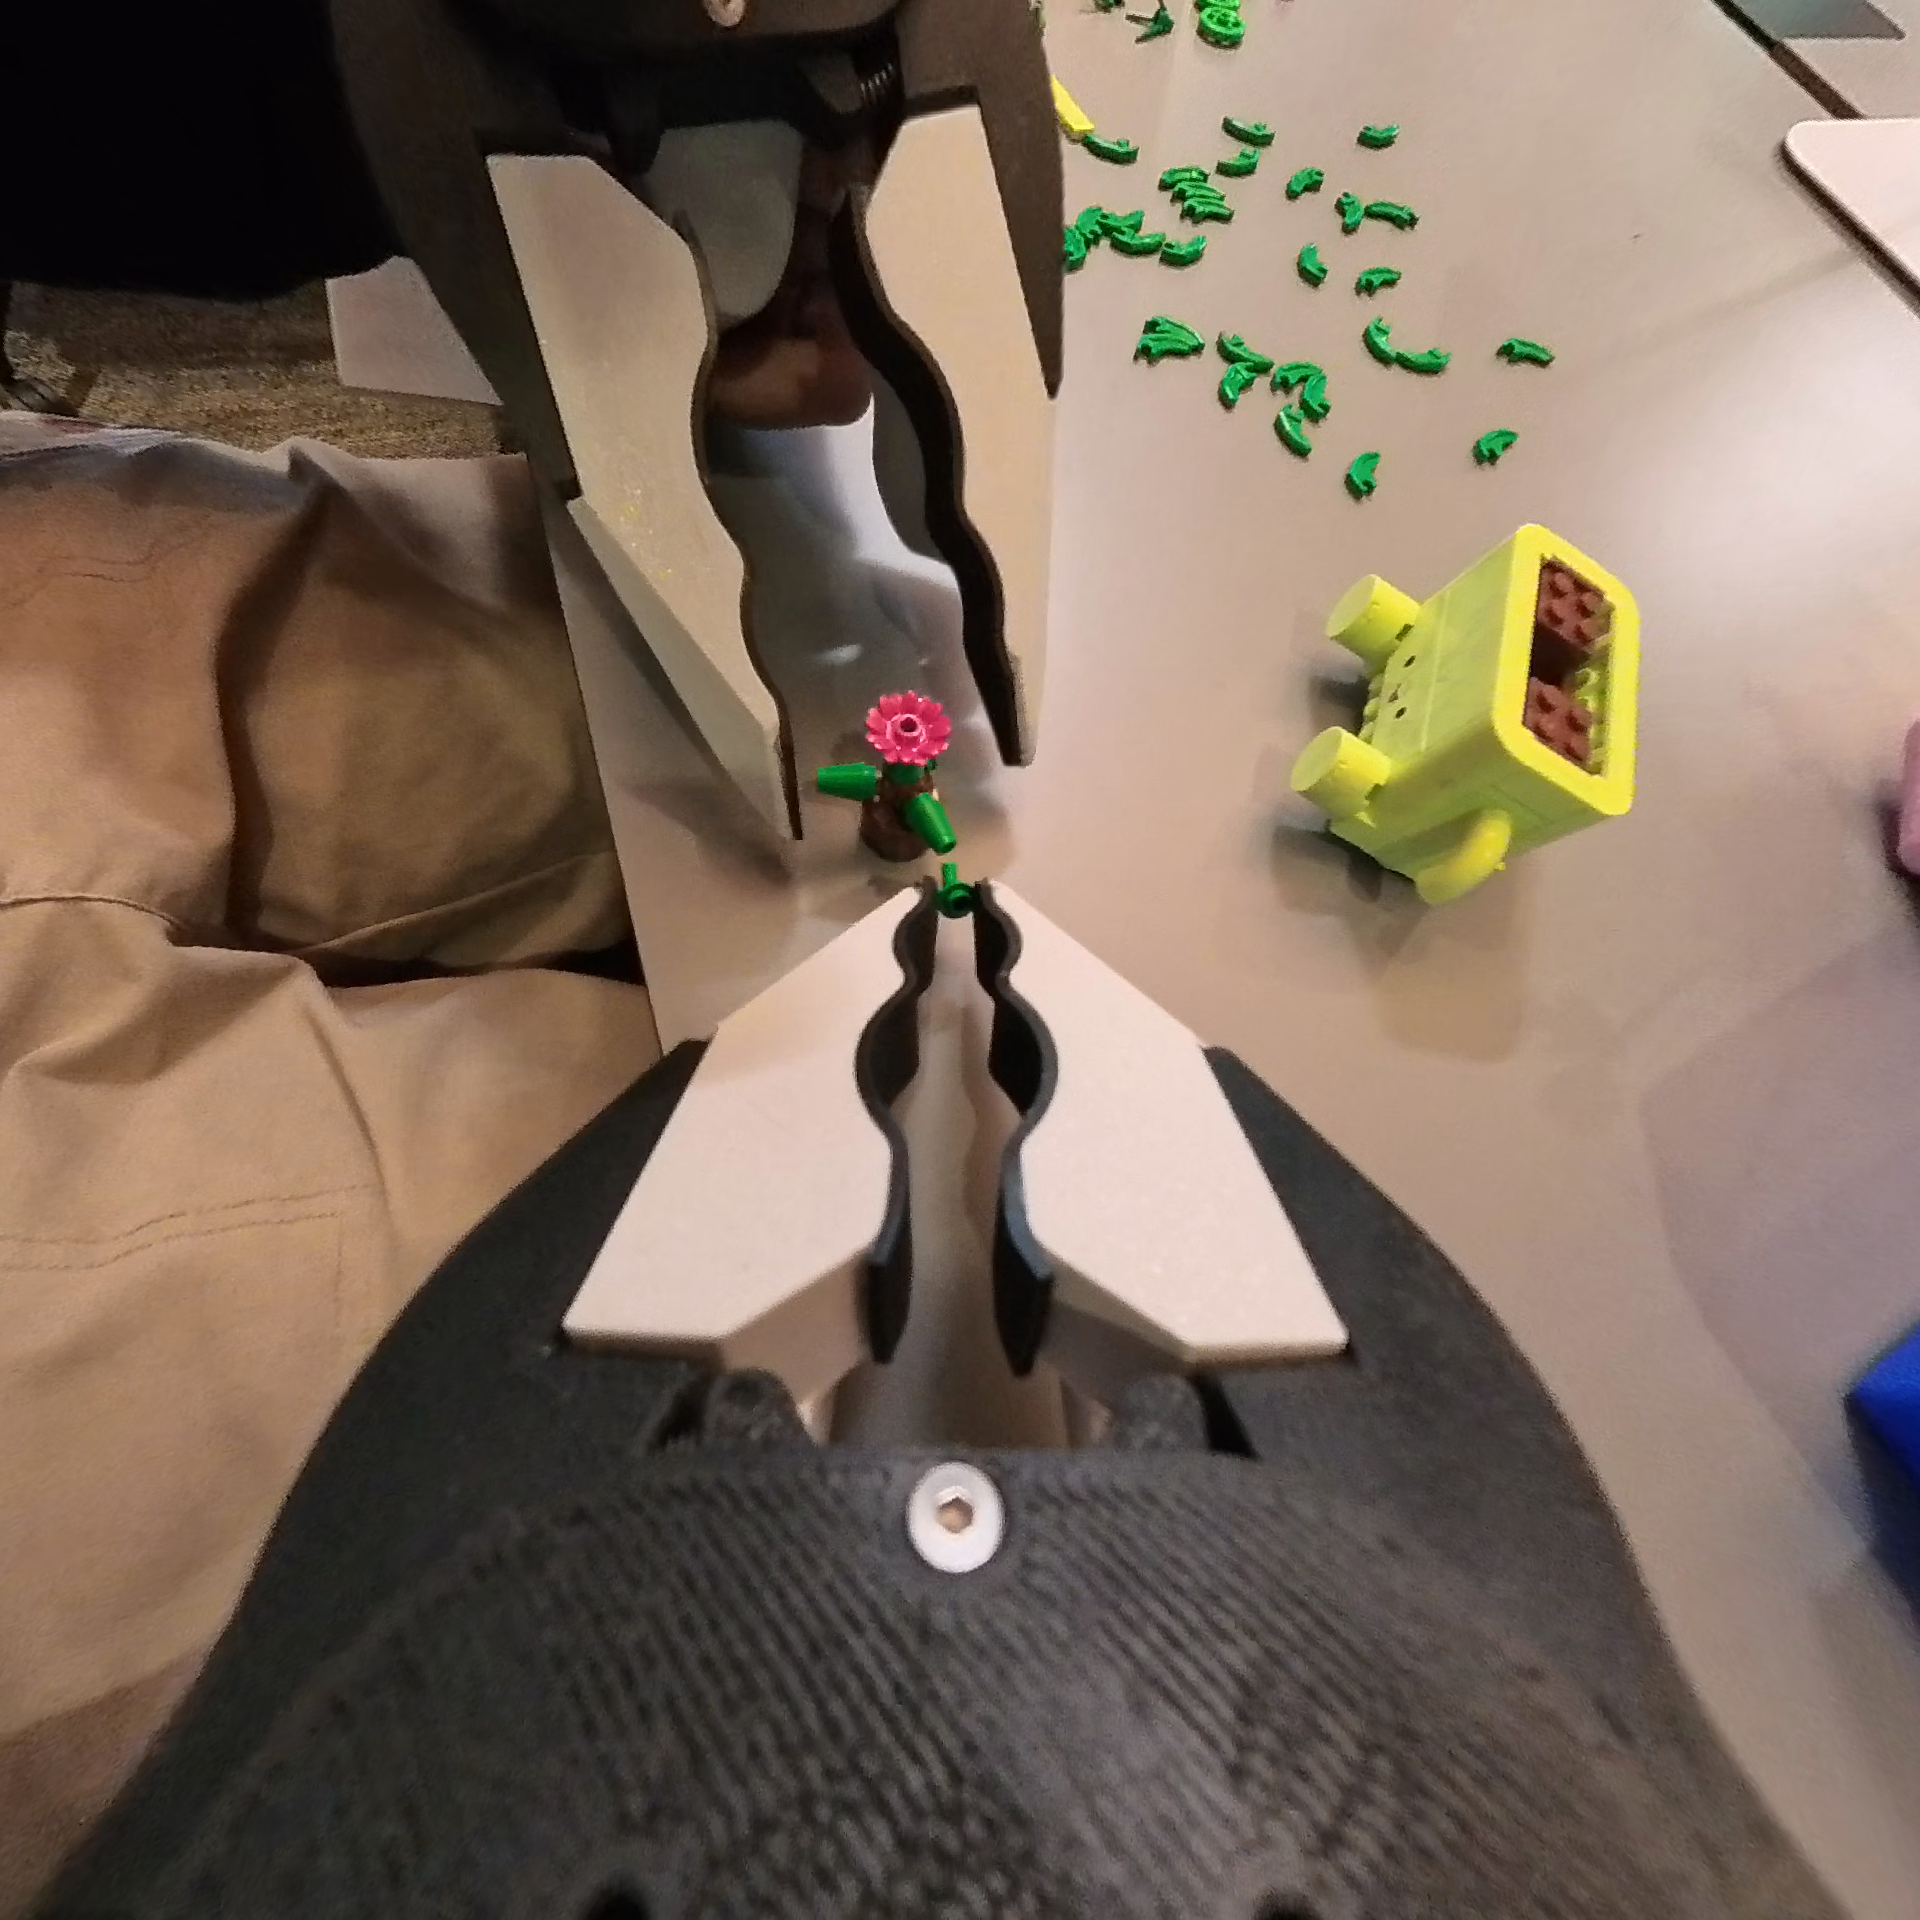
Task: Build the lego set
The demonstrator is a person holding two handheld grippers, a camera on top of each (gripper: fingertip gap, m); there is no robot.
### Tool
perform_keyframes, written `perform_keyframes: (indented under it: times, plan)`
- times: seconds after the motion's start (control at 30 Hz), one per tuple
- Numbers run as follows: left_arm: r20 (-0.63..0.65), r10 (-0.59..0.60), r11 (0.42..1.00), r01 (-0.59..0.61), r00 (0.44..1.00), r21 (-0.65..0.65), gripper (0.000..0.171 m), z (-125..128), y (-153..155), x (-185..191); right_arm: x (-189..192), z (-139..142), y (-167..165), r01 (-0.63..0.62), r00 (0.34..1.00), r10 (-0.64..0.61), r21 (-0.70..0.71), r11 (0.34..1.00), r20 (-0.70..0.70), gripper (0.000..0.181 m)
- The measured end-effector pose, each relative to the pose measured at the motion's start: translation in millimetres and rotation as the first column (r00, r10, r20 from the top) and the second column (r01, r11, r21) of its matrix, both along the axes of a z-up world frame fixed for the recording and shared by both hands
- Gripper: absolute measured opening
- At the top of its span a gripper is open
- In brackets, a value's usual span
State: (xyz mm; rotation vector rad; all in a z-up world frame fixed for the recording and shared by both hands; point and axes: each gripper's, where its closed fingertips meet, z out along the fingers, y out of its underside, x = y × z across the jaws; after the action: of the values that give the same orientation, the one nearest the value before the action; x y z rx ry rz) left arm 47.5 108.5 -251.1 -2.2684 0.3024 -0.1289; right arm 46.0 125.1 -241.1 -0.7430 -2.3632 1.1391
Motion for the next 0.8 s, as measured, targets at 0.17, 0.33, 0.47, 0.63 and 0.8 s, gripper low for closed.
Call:
perform_keyframes:
  times: [0.17,0.33,0.47,0.63,0.8]
  plan:
    - [-0.023,-0.006,1.0,0.005,1.0,-0.015,0.037,-3.1,-0.2,0.8,-1.5,0.5,0.1,0.001,1.0,-0.001,0.009,1.0,-0.017,0.004]
    - [-0.022,-0.002,1.0,0.002,1.0,-0.013,0.032,-2.6,-0.1,0.1,1.6,1.4,-3.5,-0.028,0.999,0.028,0.011,1.0,-0.03,0.004]
    - [-0.013,-0.014,1.0,0.014,1.0,-0.011,0.031,-2.0,-0.6,1.9,4.3,4.0,-5.7,-0.047,0.998,0.047,0.001,0.999,-0.043,0.004]
    - [0.003,-0.052,0.999,0.052,0.999,-0.013,0.03,-1.5,-2.3,7.3,5.0,3.9,-3.8,-0.051,0.997,0.051,0.008,0.999,-0.05,0.004]
    - [0.006,-0.064,0.998,0.064,0.998,-0.015,0.03,-1.7,-2.8,9.0,8.0,2.3,-5.9,-0.076,0.996,0.077,0.025,0.997,-0.054,0.004]
